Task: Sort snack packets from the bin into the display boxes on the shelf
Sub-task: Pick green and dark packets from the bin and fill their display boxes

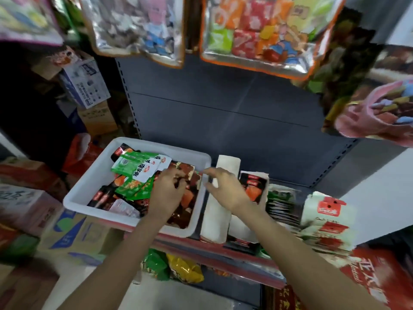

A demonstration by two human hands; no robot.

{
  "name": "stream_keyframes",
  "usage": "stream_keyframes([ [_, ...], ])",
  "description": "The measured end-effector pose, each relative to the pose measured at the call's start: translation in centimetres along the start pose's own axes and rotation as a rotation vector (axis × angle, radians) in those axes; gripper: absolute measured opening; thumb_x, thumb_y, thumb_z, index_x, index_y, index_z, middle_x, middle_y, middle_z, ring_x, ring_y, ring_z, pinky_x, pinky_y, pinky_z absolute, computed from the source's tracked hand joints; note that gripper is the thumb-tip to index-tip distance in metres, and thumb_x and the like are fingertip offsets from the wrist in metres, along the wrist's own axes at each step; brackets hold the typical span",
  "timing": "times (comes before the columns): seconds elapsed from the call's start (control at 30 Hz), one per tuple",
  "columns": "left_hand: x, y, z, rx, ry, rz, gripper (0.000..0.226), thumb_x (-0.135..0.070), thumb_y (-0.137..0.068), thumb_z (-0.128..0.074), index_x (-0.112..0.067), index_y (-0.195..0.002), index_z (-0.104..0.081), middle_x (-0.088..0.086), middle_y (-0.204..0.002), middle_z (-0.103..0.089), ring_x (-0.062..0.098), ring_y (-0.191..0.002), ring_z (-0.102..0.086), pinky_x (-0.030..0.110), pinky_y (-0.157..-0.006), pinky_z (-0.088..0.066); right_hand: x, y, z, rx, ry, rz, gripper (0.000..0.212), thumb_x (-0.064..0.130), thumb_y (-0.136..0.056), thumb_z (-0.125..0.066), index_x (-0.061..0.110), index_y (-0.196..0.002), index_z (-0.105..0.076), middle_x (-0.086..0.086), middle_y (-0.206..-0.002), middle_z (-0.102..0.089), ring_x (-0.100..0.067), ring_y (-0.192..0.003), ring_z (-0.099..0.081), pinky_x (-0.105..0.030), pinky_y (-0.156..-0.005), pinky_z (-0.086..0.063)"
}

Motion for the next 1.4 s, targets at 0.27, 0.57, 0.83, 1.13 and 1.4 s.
stream_keyframes([
  [0.27, 12.8, -5.7, 7.0, 0.191, -0.338, 0.117, 0.052, -0.012, -0.086, -0.063, -0.008, -0.134, -0.043, 0.015, -0.134, -0.048, 0.032, -0.121, -0.047, 0.043, -0.097, -0.042, 6.9, -7.5, -11.3, 0.150, 0.028, -0.043, 0.073, 0.028, -0.092, -0.058, 0.019, -0.150, -0.016, -0.007, -0.157, -0.013, -0.025, -0.144, -0.012, -0.035, -0.116, -0.018],
  [0.57, 16.5, -10.2, 8.2, 0.489, -0.818, -0.166, 0.076, 0.002, -0.089, -0.051, -0.019, -0.151, -0.010, 0.007, -0.159, -0.009, 0.024, -0.146, -0.011, 0.040, -0.115, -0.020, 6.3, -10.9, -15.8, 0.314, 0.083, -0.252, 0.088, 0.046, -0.086, -0.062, 0.029, -0.151, -0.006, 0.002, -0.159, 0.006, -0.023, -0.146, -0.001, -0.042, -0.118, -0.015],
  [0.83, 16.5, -9.6, 11.3, 0.189, -0.730, -0.340, 0.040, 0.003, -0.050, -0.084, -0.008, -0.083, -0.066, 0.006, -0.054, -0.061, 0.023, -0.044, -0.060, 0.026, -0.042, -0.047, 6.8, -10.6, -14.4, 0.115, -0.288, -0.268, 0.078, 0.037, -0.087, -0.065, 0.022, -0.149, -0.022, 0.001, -0.156, -0.018, -0.016, -0.144, -0.015, -0.028, -0.116, -0.014],
  [1.13, 8.2, -5.6, 7.7, 0.360, 0.107, -0.242, 0.034, -0.012, -0.099, -0.044, -0.026, -0.068, -0.044, -0.002, -0.056, -0.039, 0.012, -0.051, -0.036, 0.030, -0.051, -0.026, 6.2, -6.6, -8.7, -0.198, -1.145, -0.401, 0.018, 0.009, -0.092, -0.057, 0.006, -0.108, -0.063, -0.004, -0.096, -0.072, -0.009, -0.082, -0.068, -0.019, -0.071, -0.054],
  [1.4, -1.8, -3.4, -1.5, 0.404, 0.191, -0.094, 0.021, -0.017, -0.095, -0.052, -0.003, -0.108, -0.063, 0.011, -0.104, -0.068, 0.021, -0.096, -0.063, 0.022, -0.078, -0.041, -1.3, 1.6, 1.4, -0.628, -0.911, -0.300, 0.016, 0.005, -0.090, -0.059, 0.013, -0.077, -0.065, 0.008, -0.071, -0.070, -0.005, -0.069, -0.065, -0.025, -0.068, -0.055],
])
Point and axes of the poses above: each hand's wrist, its own y-axis away from the middle knuckle, its own z-axis out of the back of the hand, x = y × z, the point moved 1 cm from there along -y, towards the middle knuckle
